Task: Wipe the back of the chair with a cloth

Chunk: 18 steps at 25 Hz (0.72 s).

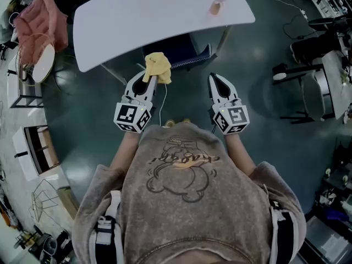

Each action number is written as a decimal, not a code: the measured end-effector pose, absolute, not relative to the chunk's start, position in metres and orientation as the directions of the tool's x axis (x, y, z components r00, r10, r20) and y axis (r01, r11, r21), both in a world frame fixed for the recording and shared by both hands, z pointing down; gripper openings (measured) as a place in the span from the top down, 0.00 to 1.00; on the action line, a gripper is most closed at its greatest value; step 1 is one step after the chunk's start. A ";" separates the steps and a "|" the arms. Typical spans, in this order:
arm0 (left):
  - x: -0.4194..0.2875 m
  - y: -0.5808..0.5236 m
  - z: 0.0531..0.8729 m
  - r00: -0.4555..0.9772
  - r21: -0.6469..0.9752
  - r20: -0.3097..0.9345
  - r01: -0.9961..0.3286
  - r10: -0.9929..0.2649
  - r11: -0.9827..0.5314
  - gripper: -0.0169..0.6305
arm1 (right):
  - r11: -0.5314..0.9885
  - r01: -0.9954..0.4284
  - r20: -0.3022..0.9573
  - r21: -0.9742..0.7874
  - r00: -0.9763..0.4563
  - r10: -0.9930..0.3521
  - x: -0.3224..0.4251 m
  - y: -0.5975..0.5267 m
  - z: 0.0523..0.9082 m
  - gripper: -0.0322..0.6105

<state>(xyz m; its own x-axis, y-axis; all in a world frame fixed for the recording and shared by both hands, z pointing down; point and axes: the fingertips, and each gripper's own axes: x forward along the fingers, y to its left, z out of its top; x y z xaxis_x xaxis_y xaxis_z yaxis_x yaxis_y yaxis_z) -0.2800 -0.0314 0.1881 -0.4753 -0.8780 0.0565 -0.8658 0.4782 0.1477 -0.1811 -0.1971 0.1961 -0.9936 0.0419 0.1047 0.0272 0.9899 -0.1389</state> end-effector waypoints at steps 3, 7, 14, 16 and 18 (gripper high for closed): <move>-0.272 -0.026 0.199 -0.501 0.165 0.065 -0.848 -0.863 0.504 0.88 | 0.987 0.017 0.102 -0.158 -0.994 0.033 -0.177 -0.203 0.203 0.91; -0.273 -0.019 0.204 -0.523 0.190 0.068 -0.829 -0.850 0.525 0.88 | 0.990 0.038 0.106 -0.137 -0.993 0.053 -0.183 -0.203 0.207 0.91; -0.287 -0.018 0.202 -0.543 0.168 0.065 -0.821 -0.837 0.546 0.88 | 0.991 0.062 0.114 -0.120 -0.991 0.075 -0.200 -0.203 0.212 0.91; -0.290 -0.016 0.201 -0.548 0.169 0.065 -0.818 -0.834 0.550 0.88 | 0.991 0.069 0.112 -0.118 -0.990 0.083 -0.204 -0.200 0.211 0.91; -0.291 -0.012 0.201 -0.553 0.173 0.066 -0.814 -0.831 0.555 0.88 | 0.990 0.082 0.111 -0.116 -0.989 0.095 -0.207 -0.195 0.210 0.91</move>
